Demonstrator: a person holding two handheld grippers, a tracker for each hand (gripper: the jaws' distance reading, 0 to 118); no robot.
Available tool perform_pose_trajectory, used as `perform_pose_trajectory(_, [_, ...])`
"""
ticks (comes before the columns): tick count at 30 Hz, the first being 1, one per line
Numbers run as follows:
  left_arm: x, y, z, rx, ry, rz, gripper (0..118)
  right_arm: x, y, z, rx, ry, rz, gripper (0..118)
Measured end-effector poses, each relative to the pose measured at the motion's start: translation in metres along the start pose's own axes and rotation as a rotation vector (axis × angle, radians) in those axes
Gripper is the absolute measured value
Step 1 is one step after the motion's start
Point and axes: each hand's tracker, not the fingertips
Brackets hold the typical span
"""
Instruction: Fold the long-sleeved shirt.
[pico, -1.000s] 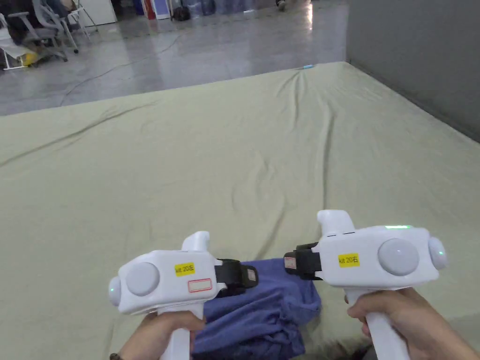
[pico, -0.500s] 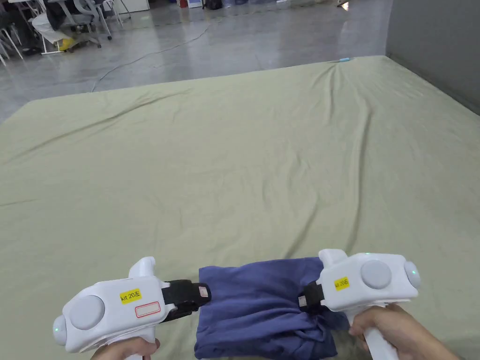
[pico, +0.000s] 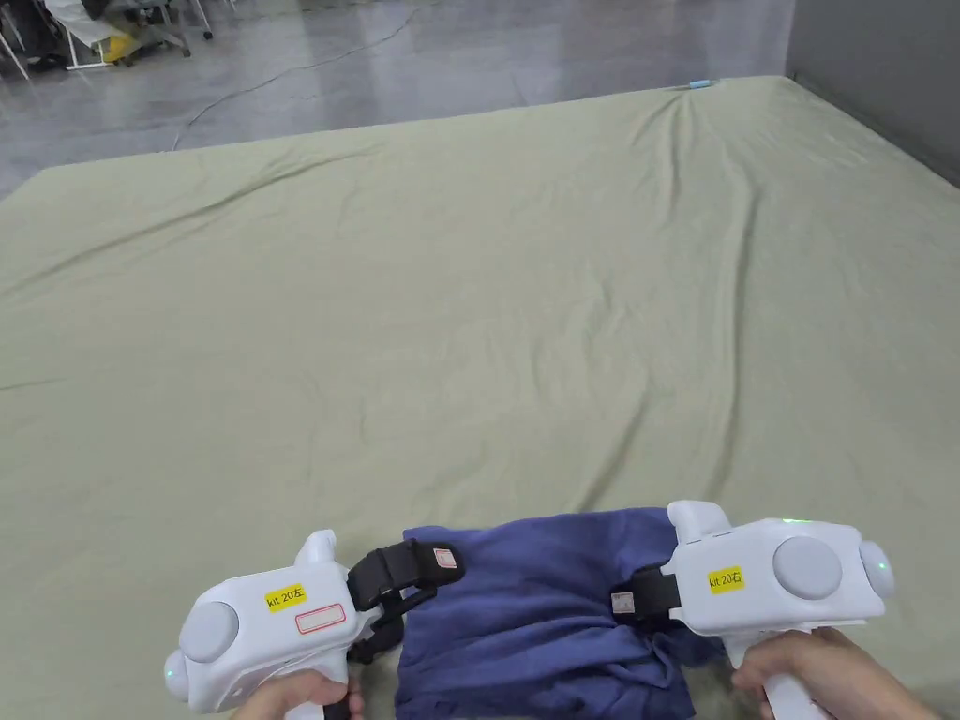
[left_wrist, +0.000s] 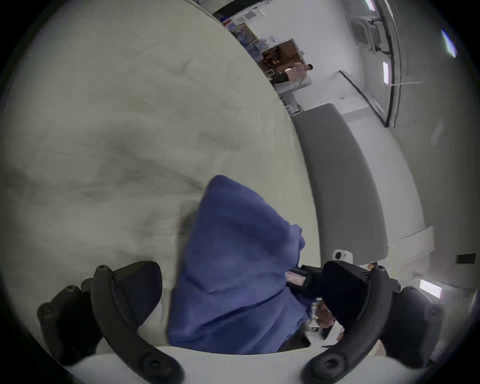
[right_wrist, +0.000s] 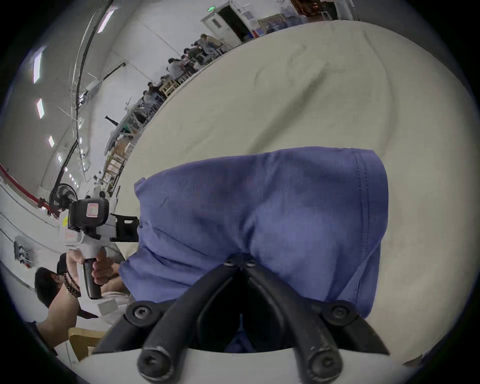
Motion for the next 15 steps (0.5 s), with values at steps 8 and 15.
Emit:
perform_pose_trajectory(8, [0.014,-0.007,-0.039,-0.108,-0.118,-0.045,101,0.001,0.0,0.0,0.003,0.003,-0.004,0])
perform_pose_trajectory(15, [0.045,-0.013,-0.047,-0.163,0.059,-0.279,10,-0.004,0.001,0.0,0.004,-0.019,-0.005,0])
